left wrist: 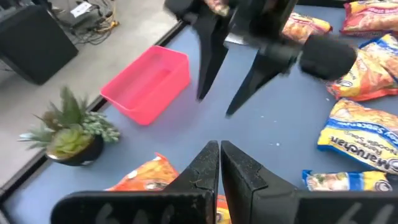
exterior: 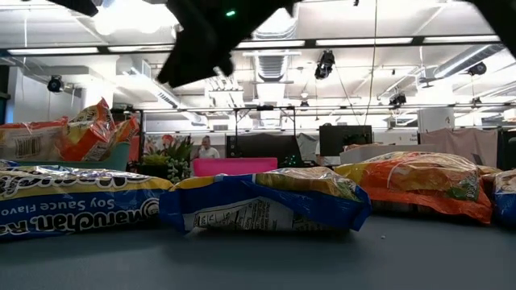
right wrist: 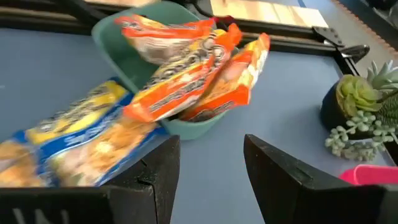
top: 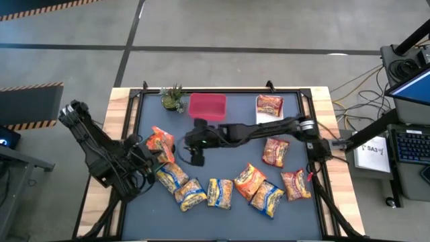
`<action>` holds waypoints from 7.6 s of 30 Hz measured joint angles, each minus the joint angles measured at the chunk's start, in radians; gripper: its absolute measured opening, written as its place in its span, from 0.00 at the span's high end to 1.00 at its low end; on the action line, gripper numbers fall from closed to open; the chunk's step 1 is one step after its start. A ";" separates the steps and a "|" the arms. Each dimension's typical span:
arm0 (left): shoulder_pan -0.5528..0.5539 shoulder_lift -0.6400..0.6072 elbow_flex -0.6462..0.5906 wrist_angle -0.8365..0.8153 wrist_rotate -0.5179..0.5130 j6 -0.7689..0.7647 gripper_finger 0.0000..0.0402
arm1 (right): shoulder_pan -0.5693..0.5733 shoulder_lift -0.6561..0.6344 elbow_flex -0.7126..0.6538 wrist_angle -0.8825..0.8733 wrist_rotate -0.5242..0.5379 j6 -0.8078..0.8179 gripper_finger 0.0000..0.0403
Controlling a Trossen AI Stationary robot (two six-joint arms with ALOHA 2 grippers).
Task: Sort Maruchan noodles
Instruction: Put the orange noodle pack into the green bin, then put the red noodle pack into the white bin
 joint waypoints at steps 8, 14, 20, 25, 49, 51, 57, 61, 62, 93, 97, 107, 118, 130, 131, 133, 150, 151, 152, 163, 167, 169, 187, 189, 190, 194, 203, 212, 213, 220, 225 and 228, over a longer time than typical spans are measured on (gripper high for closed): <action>0.081 0.007 -0.077 0.228 0.027 0.075 1.00 | 0.071 -0.288 -0.492 0.293 0.000 -0.001 0.60; 0.277 0.010 -0.063 0.324 0.092 0.312 1.00 | 0.074 -0.428 -0.752 0.528 0.007 -0.129 0.61; 0.560 -0.013 -0.060 0.275 0.418 0.366 1.00 | 0.050 -0.571 -0.872 0.588 0.012 -0.155 0.63; 0.631 -0.014 -0.030 0.240 0.473 0.327 1.00 | 0.050 -0.672 -0.938 0.583 0.008 -0.176 0.63; 0.605 0.109 -0.148 -0.029 0.561 -0.011 1.00 | 0.037 -0.727 -0.972 0.587 0.010 -0.173 0.64; 0.605 0.116 -0.149 -0.065 0.582 -0.025 1.00 | 0.037 -0.725 -0.972 0.584 0.009 -0.173 0.64; 0.605 0.133 -0.149 -0.095 0.584 -0.052 1.00 | 0.037 -0.725 -0.972 0.588 0.010 -0.173 0.65; 0.606 0.152 -0.149 -0.092 0.532 -0.056 1.00 | 0.037 -0.725 -0.972 0.588 0.010 -0.173 0.65; 0.607 0.158 -0.149 -0.089 0.515 -0.056 1.00 | 0.037 -0.725 -0.972 0.588 0.010 -0.172 0.65; 0.490 0.058 -0.143 0.884 0.721 1.375 1.00 | 0.061 -0.725 -0.884 0.101 -0.191 0.536 0.70; 0.516 0.058 -0.162 0.942 0.733 1.497 1.00 | 0.075 -0.725 -0.808 -0.076 -0.230 0.642 0.72; 0.642 0.057 -0.189 0.958 0.734 1.537 1.00 | 0.172 -0.725 -0.755 -0.497 -0.285 1.047 0.84; 0.655 0.060 -0.235 1.011 0.736 1.533 1.00 | 0.326 -0.711 -0.815 -0.757 -0.297 1.316 0.98; 0.655 0.060 -0.235 1.057 0.729 1.534 1.00 | 0.158 -0.709 -0.966 -0.767 0.028 1.280 0.98; 0.655 0.060 -0.235 1.057 0.729 1.532 1.00 | 0.153 -0.709 -0.981 -0.747 0.028 1.271 0.98; 0.655 0.060 -0.235 1.058 0.729 1.532 1.00 | 0.148 -0.709 -1.000 -0.695 0.026 1.263 0.98; 0.655 0.071 -0.235 1.153 0.726 1.327 1.00 | 0.148 -0.766 -0.912 -0.719 0.058 1.082 0.98; 0.655 0.078 -0.235 1.164 0.726 1.308 1.00 | 0.148 -0.764 -0.924 -0.724 0.061 1.082 0.98; 0.655 0.085 -0.235 1.177 0.727 1.301 1.00 | 0.148 -0.761 -0.936 -0.728 0.061 1.084 0.98; 0.658 0.189 -0.214 1.455 0.726 1.328 1.00 | 0.159 -0.732 -1.095 -0.399 0.170 1.008 0.98; 0.660 0.222 -0.213 1.494 0.716 1.322 1.00 | 0.157 -0.730 -1.152 -0.101 0.211 0.939 0.98; 0.662 0.246 -0.213 1.540 0.683 1.324 1.00 | 0.156 -0.729 -1.177 0.089 0.225 0.885 0.98; 0.676 0.538 -0.212 1.927 0.665 1.296 1.00 | 0.303 -0.784 -1.232 0.106 0.259 0.980 0.98; 0.681 0.556 -0.212 1.945 0.683 1.298 1.00 | 0.328 -0.808 -1.232 0.035 0.289 1.036 0.98; 0.684 0.563 -0.212 1.951 0.683 1.300 1.00 | 0.336 -0.822 -1.232 0.018 0.296 1.054 0.98; 0.700 0.578 -0.212 1.964 0.684 1.302 1.00 | 0.338 -0.870 -1.232 -0.052 0.279 1.102 0.98; 0.711 0.611 -0.212 2.006 0.684 1.318 1.00 | 0.331 -0.914 -1.246 -0.264 0.323 1.334 0.98; 0.719 0.622 -0.212 2.006 0.684 1.347 1.00 | 0.287 -0.700 -1.280 0.111 0.378 1.270 0.98; 0.720 0.622 -0.212 2.006 0.684 1.350 1.00 | 0.280 -0.680 -1.275 0.169 0.379 1.225 0.98; 0.721 0.625 -0.213 1.975 0.684 1.338 1.00 | 0.243 -0.668 -1.211 0.256 0.375 1.006 0.98; 0.721 0.645 -0.213 1.961 0.684 1.316 1.00 | 0.222 -0.760 -1.205 0.140 0.310 1.017 0.98; 0.721 0.668 -0.213 1.984 0.706 1.310 1.00 | 0.221 -0.818 -1.210 0.073 0.290 1.089 0.98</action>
